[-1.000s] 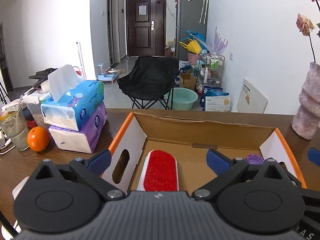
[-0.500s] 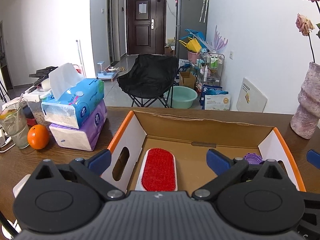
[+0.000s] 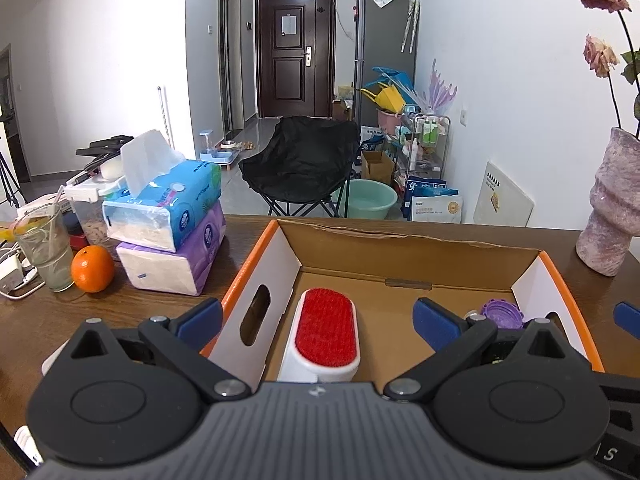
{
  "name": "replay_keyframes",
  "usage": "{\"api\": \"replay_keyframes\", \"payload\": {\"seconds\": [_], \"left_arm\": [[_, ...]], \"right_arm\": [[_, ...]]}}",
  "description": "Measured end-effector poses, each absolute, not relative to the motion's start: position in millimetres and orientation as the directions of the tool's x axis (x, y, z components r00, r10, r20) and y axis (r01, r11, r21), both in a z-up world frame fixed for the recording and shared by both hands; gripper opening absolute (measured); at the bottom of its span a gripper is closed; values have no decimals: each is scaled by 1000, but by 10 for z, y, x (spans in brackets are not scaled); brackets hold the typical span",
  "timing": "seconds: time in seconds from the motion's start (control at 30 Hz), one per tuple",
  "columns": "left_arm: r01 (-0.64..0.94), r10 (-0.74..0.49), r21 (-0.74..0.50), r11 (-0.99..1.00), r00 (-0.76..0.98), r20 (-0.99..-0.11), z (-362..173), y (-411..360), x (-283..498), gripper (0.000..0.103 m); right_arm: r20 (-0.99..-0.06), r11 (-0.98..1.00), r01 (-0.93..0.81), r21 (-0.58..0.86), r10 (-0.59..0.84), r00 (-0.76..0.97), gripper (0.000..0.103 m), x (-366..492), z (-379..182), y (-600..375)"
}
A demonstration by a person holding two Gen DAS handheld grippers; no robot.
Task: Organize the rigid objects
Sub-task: 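Withdraw both tools from the box back toward the table items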
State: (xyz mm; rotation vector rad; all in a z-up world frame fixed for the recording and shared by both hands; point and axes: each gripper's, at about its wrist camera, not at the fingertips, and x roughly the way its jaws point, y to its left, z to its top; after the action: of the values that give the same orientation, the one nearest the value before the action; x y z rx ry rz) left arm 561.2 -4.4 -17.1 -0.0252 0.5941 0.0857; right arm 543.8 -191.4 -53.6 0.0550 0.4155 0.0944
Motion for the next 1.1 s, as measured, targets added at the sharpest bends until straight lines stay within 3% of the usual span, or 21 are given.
{"api": "replay_keyframes", "payload": {"seconds": [1.1], "left_arm": [[-79,52,-28,997,846,-531,-23,147,4372,103]], "right_arm": [[-368,993,-81,81,105,924,103,4225,-411,-1970]]}}
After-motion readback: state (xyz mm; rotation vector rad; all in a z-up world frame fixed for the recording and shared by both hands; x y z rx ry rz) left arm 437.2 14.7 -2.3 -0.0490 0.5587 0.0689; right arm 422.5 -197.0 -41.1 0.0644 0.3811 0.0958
